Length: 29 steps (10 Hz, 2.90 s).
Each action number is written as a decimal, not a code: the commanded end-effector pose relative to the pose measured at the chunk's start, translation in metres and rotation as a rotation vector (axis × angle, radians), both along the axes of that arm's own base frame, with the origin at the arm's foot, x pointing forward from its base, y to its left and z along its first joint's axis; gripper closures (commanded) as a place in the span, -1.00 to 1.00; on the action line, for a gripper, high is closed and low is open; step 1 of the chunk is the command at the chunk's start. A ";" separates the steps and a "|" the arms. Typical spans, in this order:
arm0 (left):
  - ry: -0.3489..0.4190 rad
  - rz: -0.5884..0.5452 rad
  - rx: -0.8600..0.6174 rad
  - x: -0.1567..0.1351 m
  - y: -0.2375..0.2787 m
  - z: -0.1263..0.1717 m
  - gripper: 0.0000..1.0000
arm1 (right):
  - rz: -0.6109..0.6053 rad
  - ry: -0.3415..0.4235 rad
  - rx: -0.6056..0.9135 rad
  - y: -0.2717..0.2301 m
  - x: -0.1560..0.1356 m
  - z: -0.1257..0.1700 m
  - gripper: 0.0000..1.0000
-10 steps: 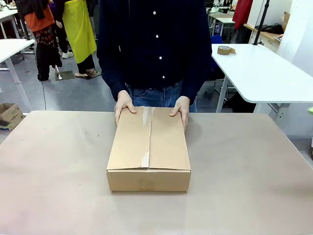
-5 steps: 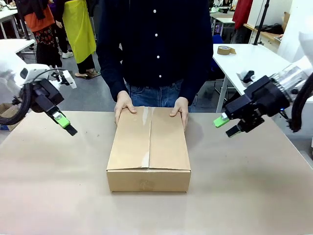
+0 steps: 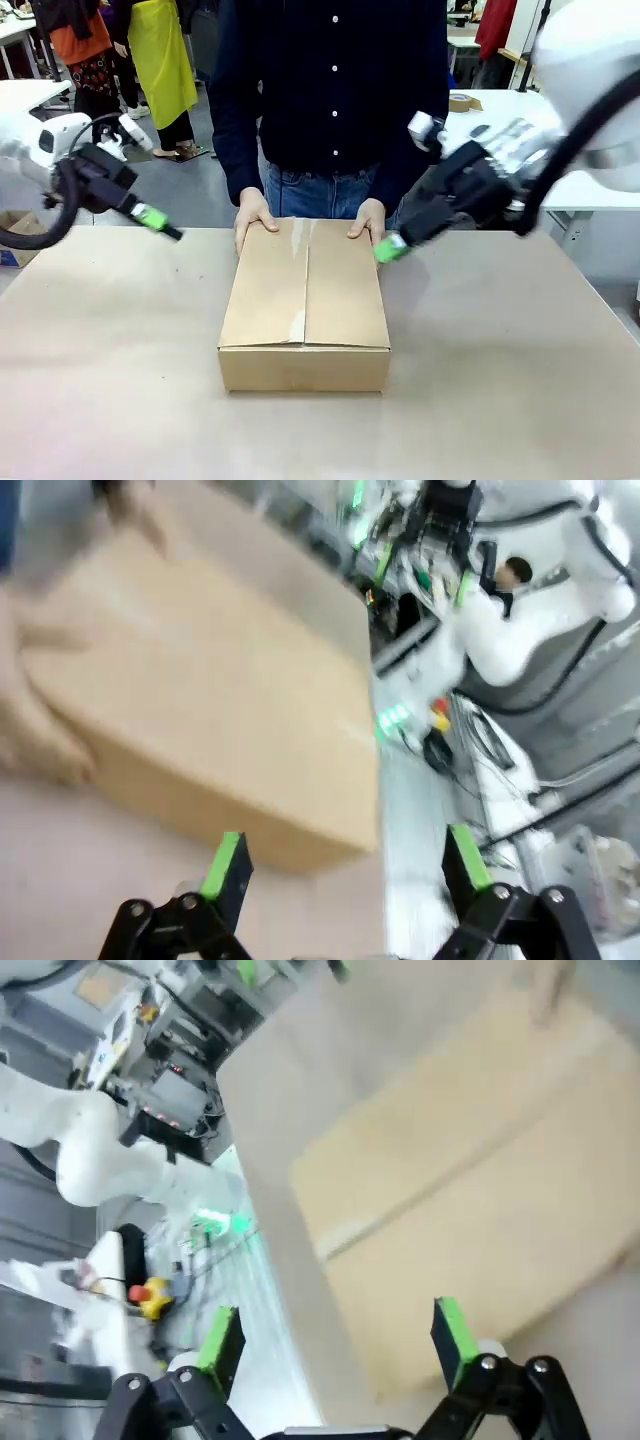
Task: Pack the gift set into the box.
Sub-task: Press and hold the closed box until the human finishes sealing it.
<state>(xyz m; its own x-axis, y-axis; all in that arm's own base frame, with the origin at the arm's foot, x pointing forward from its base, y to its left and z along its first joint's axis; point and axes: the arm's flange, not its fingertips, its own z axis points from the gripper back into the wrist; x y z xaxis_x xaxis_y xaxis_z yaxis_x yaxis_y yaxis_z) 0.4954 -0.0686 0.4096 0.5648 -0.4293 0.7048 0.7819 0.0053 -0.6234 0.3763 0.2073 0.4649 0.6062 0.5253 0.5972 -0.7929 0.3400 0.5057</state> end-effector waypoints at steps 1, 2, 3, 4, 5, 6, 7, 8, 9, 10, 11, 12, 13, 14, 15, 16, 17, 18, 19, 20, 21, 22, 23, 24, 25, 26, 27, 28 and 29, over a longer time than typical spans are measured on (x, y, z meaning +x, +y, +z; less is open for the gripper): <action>-0.593 -0.089 -0.373 -0.014 -0.002 -0.017 -1.00 | 0.463 -0.477 0.627 0.004 0.036 -0.030 -1.00; -0.662 -0.105 -0.438 -0.018 -0.008 -0.022 -1.00 | 0.438 -0.499 0.749 0.006 0.047 -0.037 -1.00; -0.709 -0.130 -0.407 -0.024 -0.016 -0.025 -1.00 | 0.331 -0.492 0.737 0.001 0.061 -0.043 -1.00; -0.260 0.042 -0.188 0.000 -0.010 -0.009 -1.00 | 0.052 -0.211 0.192 0.014 0.031 -0.012 -1.00; -0.260 0.042 -0.188 0.000 -0.010 -0.009 -1.00 | 0.052 -0.211 0.192 0.014 0.031 -0.012 -1.00; -0.410 0.020 -0.257 -0.007 -0.012 -0.018 -1.00 | 0.069 -0.314 0.319 0.008 0.051 -0.021 -1.00; -0.468 0.040 -0.280 -0.008 -0.029 -0.029 -1.00 | 0.125 -0.548 0.375 0.004 0.060 -0.033 -1.00; -0.520 0.078 -0.328 -0.004 -0.040 -0.042 -1.00 | 0.171 -0.603 0.420 -0.009 0.068 -0.062 -1.00; -0.516 0.079 -0.363 0.003 -0.051 -0.059 -1.00 | 0.209 -0.593 0.476 -0.016 0.073 -0.086 -1.00; -0.532 0.102 -0.375 0.009 -0.063 -0.076 -1.00 | 0.241 -0.623 0.434 -0.012 0.077 -0.112 -1.00; -0.542 0.108 -0.370 0.009 -0.071 -0.091 -1.00 | 0.329 -0.589 0.460 0.002 0.076 -0.129 -1.00; -0.563 0.097 -0.431 0.001 -0.078 -0.092 -1.00 | 0.368 -0.608 0.380 0.014 0.078 -0.139 -1.00; -0.601 0.019 -0.390 -0.010 -0.072 -0.088 -1.00 | 0.245 -0.599 0.426 -0.013 0.069 -0.110 -1.00; -0.520 0.095 -0.377 0.005 -0.074 -0.096 -1.00 | 0.245 -0.599 0.426 -0.013 0.069 -0.110 -1.00; -0.520 0.095 -0.377 0.005 -0.074 -0.096 -1.00 | 0.245 -0.599 0.426 -0.013 0.069 -0.110 -1.00; -0.520 0.095 -0.377 0.005 -0.074 -0.096 -1.00 | 0.245 -0.599 0.426 -0.013 0.069 -0.110 -1.00; -0.542 0.079 -0.384 0.002 -0.077 -0.101 -1.00 | 0.279 -0.600 0.423 -0.009 0.072 -0.122 -1.00; -0.645 0.088 -0.384 -0.008 -0.083 -0.103 -1.00 | 0.202 -0.632 0.402 -0.003 0.082 -0.131 -1.00; -0.705 0.076 -0.344 -0.018 -0.091 -0.106 -1.00 | 0.174 -0.632 0.408 0.001 0.087 -0.139 -1.00; -0.715 0.045 -0.312 -0.026 -0.099 -0.108 -1.00 | 0.141 -0.630 0.391 0.003 0.091 -0.144 -1.00; -0.740 0.026 -0.266 -0.031 -0.106 -0.114 -1.00 | 0.122 -0.612 0.371 0.004 0.098 -0.153 -1.00; -0.720 -0.003 -0.241 -0.034 -0.112 -0.118 -1.00 | 0.129 -0.596 0.369 0.008 0.103 -0.162 -1.00; -0.719 -0.004 -0.222 -0.035 -0.117 -0.120 -1.00 | 0.131 -0.588 0.348 0.012 0.108 -0.171 -1.00; -0.725 0.010 -0.185 -0.034 -0.118 -0.122 -1.00 | 0.127 -0.595 0.320 0.012 0.111 -0.177 -1.00; -0.735 0.042 -0.123 -0.030 -0.118 -0.122 -1.00 | 0.137 -0.618 0.289 0.010 0.114 -0.182 -1.00; -0.732 0.051 -0.105 -0.027 -0.118 -0.122 -1.00 | 0.175 -0.609 0.269 0.009 0.113 -0.186 -1.00; -0.730 0.059 -0.106 -0.026 -0.119 -0.120 -1.00 | 0.243 -0.594 0.268 0.010 0.111 -0.189 -1.00; -0.727 0.095 -0.119 -0.023 -0.119 -0.118 -1.00 | 0.277 -0.628 0.248 0.012 0.110 -0.190 -1.00; -0.689 0.108 -0.119 -0.019 -0.120 -0.117 -1.00 | 0.177 -0.574 0.325 0.007 0.112 -0.171 -1.00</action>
<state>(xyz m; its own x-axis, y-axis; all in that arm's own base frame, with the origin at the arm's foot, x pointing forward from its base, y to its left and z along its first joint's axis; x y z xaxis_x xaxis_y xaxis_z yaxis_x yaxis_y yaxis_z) 0.4746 -0.1840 0.2972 -0.0382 -0.2847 0.9578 0.9988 0.0196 0.0457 0.4895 0.2153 0.2975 0.0434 0.3395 0.9396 -0.9980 0.0578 0.0252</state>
